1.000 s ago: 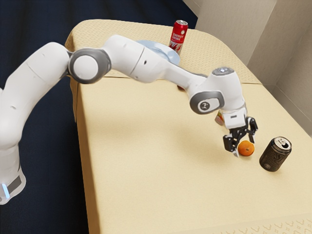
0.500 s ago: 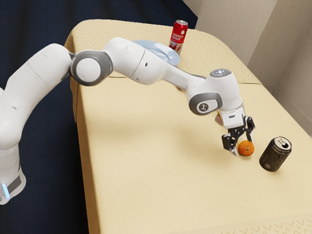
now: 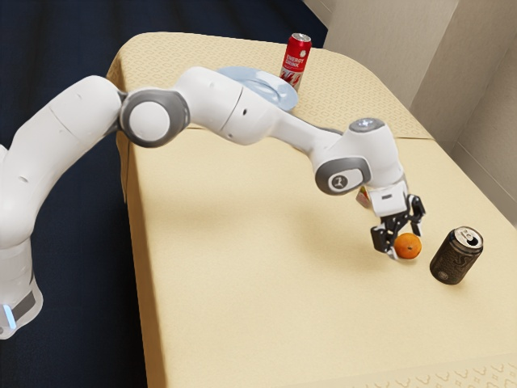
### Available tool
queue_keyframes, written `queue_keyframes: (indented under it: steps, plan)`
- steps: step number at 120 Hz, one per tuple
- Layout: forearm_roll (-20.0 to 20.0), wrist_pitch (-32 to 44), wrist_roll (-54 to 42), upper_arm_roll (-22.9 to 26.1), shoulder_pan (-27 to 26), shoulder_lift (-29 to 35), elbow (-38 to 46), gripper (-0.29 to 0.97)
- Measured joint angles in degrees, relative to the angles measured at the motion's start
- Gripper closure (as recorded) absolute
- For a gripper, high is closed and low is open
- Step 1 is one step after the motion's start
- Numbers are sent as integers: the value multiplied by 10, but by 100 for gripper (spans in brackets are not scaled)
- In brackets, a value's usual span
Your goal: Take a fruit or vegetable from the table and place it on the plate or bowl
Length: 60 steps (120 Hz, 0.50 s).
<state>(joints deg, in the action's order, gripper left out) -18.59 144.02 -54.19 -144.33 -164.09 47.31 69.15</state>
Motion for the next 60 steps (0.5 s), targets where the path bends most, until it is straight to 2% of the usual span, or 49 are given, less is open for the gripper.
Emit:
queue_keyframes:
  steps: [52, 60]
  plan:
    - [0, 2, 1, -13, 0, 6, -1, -1]
    - [-1, 4, 1, -13, -1, 8, -1, 2]
